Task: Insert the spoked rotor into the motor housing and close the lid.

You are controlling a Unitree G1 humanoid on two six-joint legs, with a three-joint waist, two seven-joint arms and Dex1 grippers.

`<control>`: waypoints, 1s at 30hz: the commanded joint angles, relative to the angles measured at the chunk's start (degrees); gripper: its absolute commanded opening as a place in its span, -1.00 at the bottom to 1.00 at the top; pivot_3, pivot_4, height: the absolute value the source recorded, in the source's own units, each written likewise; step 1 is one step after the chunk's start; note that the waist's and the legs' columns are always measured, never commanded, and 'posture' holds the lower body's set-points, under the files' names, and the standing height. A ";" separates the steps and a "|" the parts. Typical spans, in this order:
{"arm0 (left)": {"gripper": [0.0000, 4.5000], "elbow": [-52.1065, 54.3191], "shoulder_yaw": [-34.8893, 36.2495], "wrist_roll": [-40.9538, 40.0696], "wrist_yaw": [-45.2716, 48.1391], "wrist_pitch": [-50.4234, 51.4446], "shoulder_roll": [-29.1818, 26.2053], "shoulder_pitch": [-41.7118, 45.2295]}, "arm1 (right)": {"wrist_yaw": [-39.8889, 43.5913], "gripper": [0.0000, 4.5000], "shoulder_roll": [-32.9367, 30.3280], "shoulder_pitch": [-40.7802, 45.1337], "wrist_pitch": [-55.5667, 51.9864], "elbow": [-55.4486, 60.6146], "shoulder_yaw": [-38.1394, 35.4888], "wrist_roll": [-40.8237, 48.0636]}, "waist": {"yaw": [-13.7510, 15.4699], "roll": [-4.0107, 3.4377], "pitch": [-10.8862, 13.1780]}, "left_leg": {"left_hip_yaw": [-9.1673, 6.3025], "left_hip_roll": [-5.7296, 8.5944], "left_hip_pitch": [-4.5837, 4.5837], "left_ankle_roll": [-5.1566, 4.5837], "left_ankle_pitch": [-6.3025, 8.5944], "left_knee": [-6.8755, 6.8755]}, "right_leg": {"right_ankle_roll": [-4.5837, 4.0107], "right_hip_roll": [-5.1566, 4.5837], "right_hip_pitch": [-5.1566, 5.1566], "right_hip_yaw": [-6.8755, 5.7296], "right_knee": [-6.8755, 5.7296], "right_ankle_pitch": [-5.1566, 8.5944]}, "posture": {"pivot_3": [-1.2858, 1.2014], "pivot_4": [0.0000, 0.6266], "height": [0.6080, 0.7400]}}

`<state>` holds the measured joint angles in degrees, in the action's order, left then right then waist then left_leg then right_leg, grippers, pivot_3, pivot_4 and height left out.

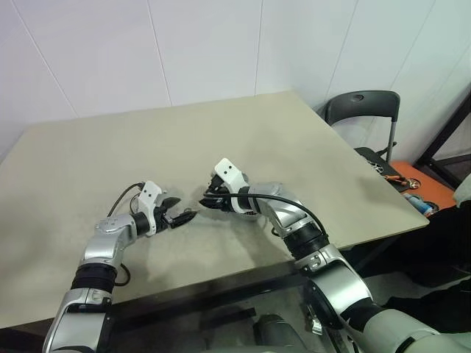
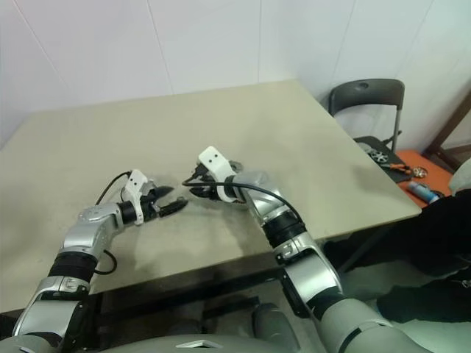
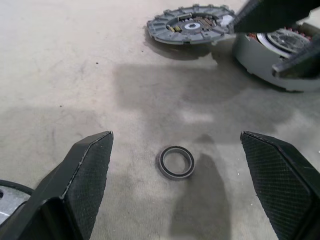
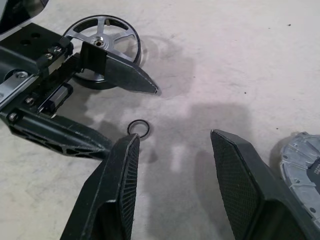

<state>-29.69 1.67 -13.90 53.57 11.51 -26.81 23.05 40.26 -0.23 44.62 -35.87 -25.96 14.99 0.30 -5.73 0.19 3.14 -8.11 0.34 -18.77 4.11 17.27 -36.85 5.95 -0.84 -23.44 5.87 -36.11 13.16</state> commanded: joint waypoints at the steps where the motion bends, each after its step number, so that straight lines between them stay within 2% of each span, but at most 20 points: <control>1: 0.93 -1.39 -0.61 2.05 -0.75 -1.59 -0.80 1.06 | -0.94 0.05 0.29 1.19 0.85 2.02 -0.72 1.02 | 0.05 0.00 0.00 | 0.00 0.00 0.00 0.00 0.00 0.00 | 0.00 0.00 0.00 0.00 0.00 0.00 | 0.03 -1.00 1.00; 10: 0.93 -11.37 -3.35 8.73 -10.59 -7.30 3.39 5.55 | -3.30 0.05 -0.01 0.09 0.84 2.22 -1.44 1.44 | 0.21 -0.02 -0.01 | 0.00 0.00 0.26 0.00 0.00 0.00 | 0.11 0.01 0.22 0.00 -0.02 0.07 | 0.03 -1.00 1.00; 16: 0.93 -10.36 -4.29 8.16 -5.99 -5.83 4.12 5.68 | -4.08 0.05 -0.33 -1.01 0.00 3.59 -1.46 1.96 | 0.39 -0.05 -0.03 | 0.01 0.01 0.31 0.00 0.00 -0.03 | 0.13 0.00 0.33 0.00 -0.01 0.08 | 0.03 -1.00 1.00; 24: 0.93 -10.12 -5.78 9.03 4.08 -3.06 -0.73 5.18 | -5.03 0.05 0.31 -1.83 -0.09 4.33 -0.78 1.90 | 0.08 -0.05 -0.03 | 0.02 0.01 0.31 0.00 0.00 0.01 | 0.13 0.01 0.31 0.00 0.01 0.08 | 0.03 -1.00 1.00; 30: 0.93 -12.16 -7.10 10.95 3.74 -2.95 -1.80 6.13 | -5.74 0.05 0.40 -1.52 0.67 3.42 -1.04 1.76 | -0.09 -0.05 -0.03 | 0.02 0.00 0.31 -0.01 0.01 0.16 | 0.12 0.01 0.25 0.01 0.06 0.09 | 0.03 -1.00 1.00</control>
<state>-39.32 -3.65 -5.38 57.34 7.19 -28.11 30.00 34.90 -0.28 41.94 -36.24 -23.89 14.43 1.35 -5.82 0.14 3.11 -8.10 0.34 -18.46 4.09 17.28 -36.66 6.08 -0.83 -23.19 5.89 -36.05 13.25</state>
